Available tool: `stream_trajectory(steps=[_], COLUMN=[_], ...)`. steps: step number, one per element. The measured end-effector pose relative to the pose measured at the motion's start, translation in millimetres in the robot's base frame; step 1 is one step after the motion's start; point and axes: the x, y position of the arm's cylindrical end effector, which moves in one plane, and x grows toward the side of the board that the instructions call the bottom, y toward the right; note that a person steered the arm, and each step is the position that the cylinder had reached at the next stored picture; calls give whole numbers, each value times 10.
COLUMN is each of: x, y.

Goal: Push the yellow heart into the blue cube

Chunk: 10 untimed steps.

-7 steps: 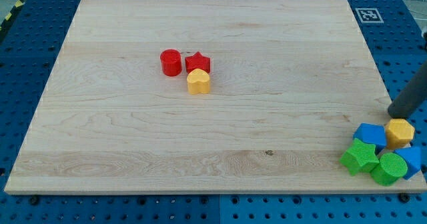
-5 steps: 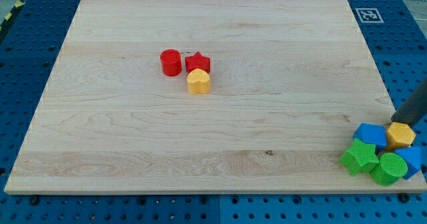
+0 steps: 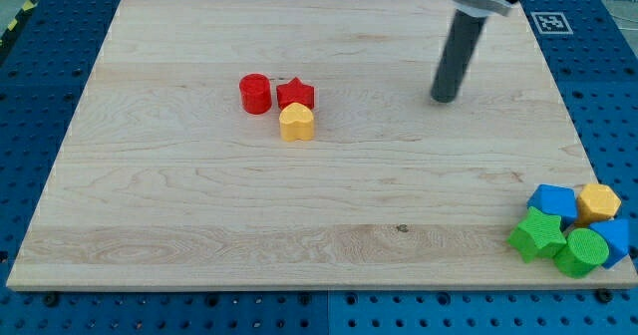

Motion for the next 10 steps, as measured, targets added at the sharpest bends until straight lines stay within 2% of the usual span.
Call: stream_trajectory(steps=[1,2,4,6,7,8,9,10], x=[-411,-581,-522,-440,-215,188,391,396], y=[-697,-1550,-2977,-3154,-3154,-3074,-2801,-2494])
